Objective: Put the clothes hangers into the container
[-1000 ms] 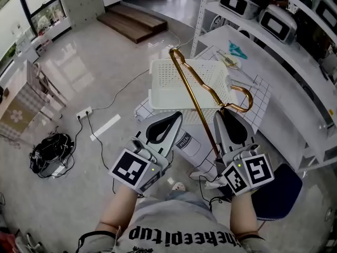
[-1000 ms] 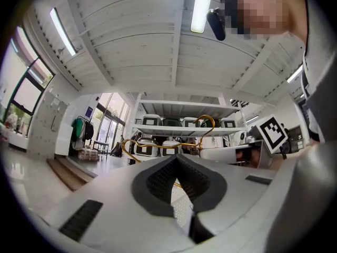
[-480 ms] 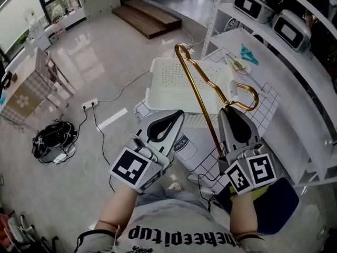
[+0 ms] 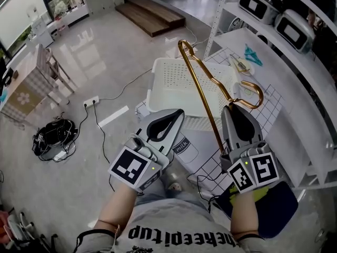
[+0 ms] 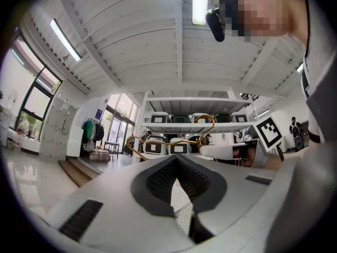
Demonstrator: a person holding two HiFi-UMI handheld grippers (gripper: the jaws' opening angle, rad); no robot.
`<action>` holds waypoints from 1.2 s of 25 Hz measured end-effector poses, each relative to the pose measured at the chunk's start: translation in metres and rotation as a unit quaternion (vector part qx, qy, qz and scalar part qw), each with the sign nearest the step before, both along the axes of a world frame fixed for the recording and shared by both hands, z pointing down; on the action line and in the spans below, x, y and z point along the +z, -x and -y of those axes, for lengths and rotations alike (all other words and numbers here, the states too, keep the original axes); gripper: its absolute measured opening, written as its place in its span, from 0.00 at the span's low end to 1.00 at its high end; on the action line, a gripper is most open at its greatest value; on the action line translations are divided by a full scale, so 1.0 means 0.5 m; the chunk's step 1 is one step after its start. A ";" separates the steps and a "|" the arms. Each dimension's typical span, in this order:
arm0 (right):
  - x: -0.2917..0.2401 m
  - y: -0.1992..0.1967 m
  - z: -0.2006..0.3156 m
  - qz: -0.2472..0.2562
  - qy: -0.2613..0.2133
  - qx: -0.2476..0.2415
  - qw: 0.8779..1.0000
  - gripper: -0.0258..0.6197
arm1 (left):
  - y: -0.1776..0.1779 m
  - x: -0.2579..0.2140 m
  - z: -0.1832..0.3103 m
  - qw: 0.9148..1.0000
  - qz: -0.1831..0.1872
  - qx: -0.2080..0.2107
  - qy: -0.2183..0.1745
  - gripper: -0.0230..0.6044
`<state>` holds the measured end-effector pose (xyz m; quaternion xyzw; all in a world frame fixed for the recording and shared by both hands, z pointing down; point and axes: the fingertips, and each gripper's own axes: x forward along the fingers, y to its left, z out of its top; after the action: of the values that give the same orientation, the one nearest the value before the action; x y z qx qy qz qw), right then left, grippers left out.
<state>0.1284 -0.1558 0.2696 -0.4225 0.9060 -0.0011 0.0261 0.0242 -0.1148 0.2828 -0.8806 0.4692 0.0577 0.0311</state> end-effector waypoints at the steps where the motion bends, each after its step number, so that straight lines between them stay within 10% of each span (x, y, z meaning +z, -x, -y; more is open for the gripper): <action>1: -0.002 0.002 0.007 0.000 -0.001 0.001 1.000 0.14 | 0.002 -0.001 0.007 1.000 -0.001 0.002 0.000 0.07; 30: -0.019 0.153 0.281 -0.019 -0.021 -0.031 0.999 0.14 | 0.150 -0.003 0.245 1.000 -0.005 0.000 0.011 0.07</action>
<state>0.0517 -0.2963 0.2599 -0.3936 0.9188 0.0253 0.0182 -0.0509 -0.2371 0.2814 -0.8804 0.4704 0.0573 0.0191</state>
